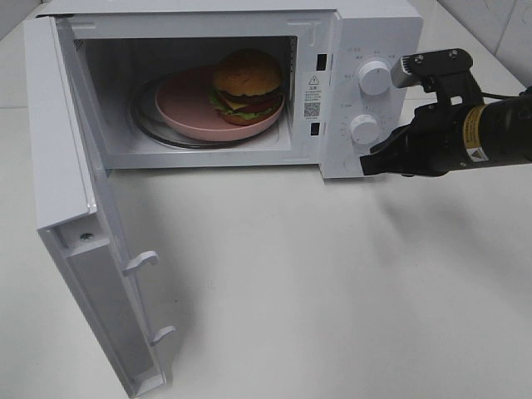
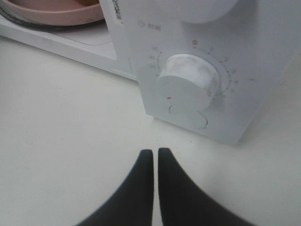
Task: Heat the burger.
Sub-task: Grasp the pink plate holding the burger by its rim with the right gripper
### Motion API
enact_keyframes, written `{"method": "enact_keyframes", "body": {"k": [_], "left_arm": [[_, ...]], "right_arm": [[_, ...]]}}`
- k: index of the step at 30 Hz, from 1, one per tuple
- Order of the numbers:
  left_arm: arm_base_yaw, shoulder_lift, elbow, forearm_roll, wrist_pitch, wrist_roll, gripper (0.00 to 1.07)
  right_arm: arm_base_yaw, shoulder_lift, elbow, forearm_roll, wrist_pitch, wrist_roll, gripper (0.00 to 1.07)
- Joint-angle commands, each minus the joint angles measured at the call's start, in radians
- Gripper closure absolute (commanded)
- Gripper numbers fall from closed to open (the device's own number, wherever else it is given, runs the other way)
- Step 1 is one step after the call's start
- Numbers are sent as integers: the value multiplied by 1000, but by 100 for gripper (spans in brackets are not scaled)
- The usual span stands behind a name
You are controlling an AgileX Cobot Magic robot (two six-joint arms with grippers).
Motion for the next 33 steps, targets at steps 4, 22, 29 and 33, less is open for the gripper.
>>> {"method": "enact_keyframes", "body": {"k": [4,22,29,33], "left_arm": [[1,-19,2,0,-13,-4,106],[1,-19,2,0,-13,-4,106],[1,-19,2,0,-13,-4,106],[1,-19,2,0,-13,-4,106]], "right_arm": [[-1,-71,-1,-203,50,203,103],[-1,-95,-1,-479,375,356,102],[-1,-95,-1,-311,496,283,102],[-1,-95,-4,222,548,-180,102]]}}
